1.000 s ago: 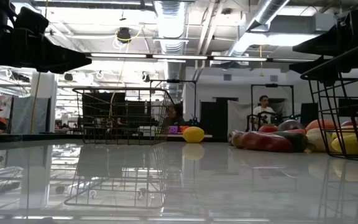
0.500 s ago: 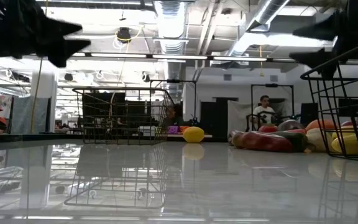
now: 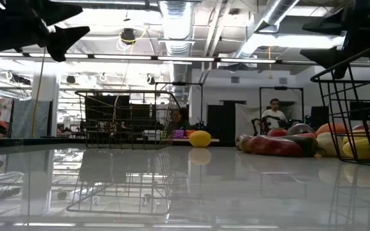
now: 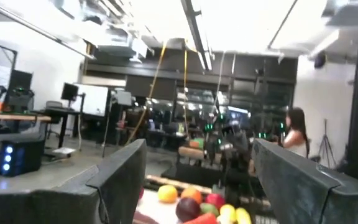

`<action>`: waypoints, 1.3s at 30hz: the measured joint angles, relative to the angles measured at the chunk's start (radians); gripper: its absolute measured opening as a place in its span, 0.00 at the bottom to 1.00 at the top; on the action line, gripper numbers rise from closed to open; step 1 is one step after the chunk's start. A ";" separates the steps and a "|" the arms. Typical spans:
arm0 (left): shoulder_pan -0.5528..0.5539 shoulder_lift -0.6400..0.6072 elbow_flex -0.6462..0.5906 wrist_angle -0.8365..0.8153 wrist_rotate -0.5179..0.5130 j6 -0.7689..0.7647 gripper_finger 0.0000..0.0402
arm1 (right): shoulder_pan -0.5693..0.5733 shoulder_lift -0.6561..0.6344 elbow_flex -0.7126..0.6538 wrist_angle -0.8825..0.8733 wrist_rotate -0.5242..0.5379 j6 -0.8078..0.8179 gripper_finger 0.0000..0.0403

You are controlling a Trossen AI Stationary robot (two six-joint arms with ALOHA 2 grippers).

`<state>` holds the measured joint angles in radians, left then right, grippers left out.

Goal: Sort produce into baskets
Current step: Put the apple into the left wire basket

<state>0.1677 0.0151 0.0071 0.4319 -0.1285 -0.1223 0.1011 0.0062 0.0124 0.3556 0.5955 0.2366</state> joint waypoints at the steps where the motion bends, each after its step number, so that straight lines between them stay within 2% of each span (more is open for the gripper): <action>1: 0.000 0.000 0.000 0.016 -0.008 -0.013 0.69 | -0.003 0.000 0.000 0.000 -0.021 0.000 0.90; 5: 0.000 0.000 0.003 0.050 -0.011 -0.011 0.69 | -0.007 0.000 0.000 0.000 -0.123 0.007 0.90; 9: 0.000 0.000 0.023 0.057 -0.062 -0.012 0.69 | -0.031 0.009 0.003 -0.042 -0.145 0.013 0.90; 12: 0.000 0.002 0.068 0.048 -0.088 -0.022 0.69 | -0.076 0.038 0.039 -0.164 -0.152 0.056 0.89; 15: 0.000 0.036 0.148 -0.017 -0.121 -0.029 0.69 | -0.133 0.087 0.081 -0.271 -0.164 0.093 0.87; 19: 0.011 0.157 0.263 -0.166 -0.189 -0.004 0.69 | -0.213 0.187 0.131 -0.301 -0.170 0.081 0.84; 25: 0.043 0.396 0.382 -0.298 -0.163 0.043 0.69 | -0.329 0.402 0.239 -0.383 -0.233 0.046 0.83; 28: 0.051 0.497 0.424 -0.305 -0.111 0.095 0.69 | -0.382 0.541 0.327 -0.498 -0.257 0.059 0.83; 30: 0.051 0.552 0.447 -0.306 -0.087 0.127 0.69 | -0.415 0.641 0.396 -0.633 -0.258 0.087 0.83; 34: 0.051 0.629 0.468 -0.308 -0.060 0.163 0.69 | -0.459 0.850 0.522 -0.858 -0.285 0.137 0.82; 39: 0.051 0.639 0.470 -0.310 -0.060 0.167 0.69 | -0.465 1.031 0.647 -0.997 -0.311 0.113 0.85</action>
<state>0.2188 0.6537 0.4770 0.1224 -0.1883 0.0450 -0.3642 1.0372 0.6597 -0.6415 0.2844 0.3492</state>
